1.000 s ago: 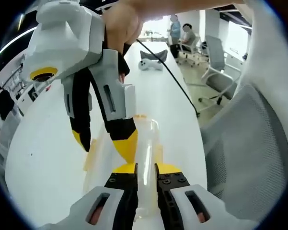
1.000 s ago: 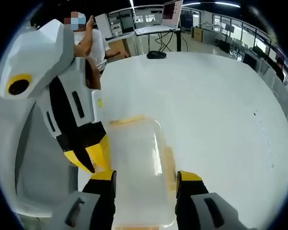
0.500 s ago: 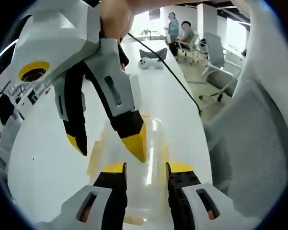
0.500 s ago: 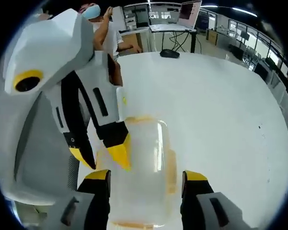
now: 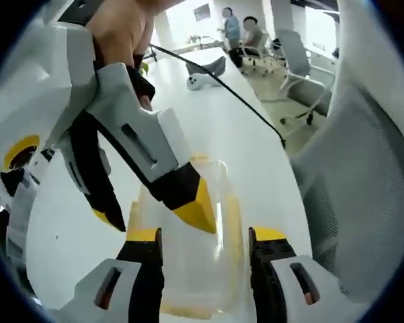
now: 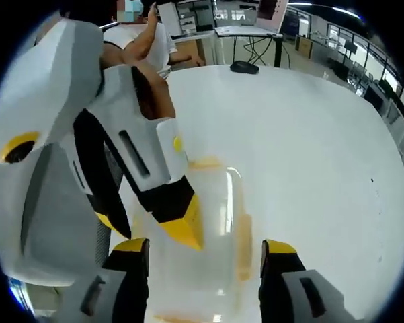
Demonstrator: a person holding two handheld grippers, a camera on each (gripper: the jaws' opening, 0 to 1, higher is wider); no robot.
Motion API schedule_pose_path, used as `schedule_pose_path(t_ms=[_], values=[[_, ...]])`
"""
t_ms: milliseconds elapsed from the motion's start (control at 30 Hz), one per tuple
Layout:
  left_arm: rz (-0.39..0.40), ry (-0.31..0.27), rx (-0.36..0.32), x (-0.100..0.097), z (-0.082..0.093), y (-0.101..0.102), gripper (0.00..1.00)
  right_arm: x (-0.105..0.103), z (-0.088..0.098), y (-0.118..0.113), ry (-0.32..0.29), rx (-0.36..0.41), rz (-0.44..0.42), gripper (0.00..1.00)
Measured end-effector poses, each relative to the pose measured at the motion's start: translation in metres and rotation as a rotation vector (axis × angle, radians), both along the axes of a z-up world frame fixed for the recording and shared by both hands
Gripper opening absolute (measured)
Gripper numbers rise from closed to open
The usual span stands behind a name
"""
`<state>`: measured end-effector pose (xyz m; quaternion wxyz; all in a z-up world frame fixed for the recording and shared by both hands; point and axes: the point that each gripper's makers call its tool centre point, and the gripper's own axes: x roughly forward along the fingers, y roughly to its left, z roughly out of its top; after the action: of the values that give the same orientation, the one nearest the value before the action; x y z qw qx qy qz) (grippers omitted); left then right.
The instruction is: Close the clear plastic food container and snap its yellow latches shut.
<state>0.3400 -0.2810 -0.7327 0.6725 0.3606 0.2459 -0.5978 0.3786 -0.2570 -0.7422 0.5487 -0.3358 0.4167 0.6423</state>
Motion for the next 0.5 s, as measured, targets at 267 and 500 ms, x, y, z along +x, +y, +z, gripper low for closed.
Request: schedule_pose_path(t_ms=[267, 500], values=[[-0.032, -0.056, 0.034, 0.001, -0.005, 0.001, 0.52, 0.003, -0.003, -0.001, 0.023, -0.008, 0.002, 0.72], [-0.037, -0.106, 0.064, 0.001, -0.007, 0.0, 0.53, -0.005, -0.007, -0.004, 0.098, -0.035, -0.001, 0.7]])
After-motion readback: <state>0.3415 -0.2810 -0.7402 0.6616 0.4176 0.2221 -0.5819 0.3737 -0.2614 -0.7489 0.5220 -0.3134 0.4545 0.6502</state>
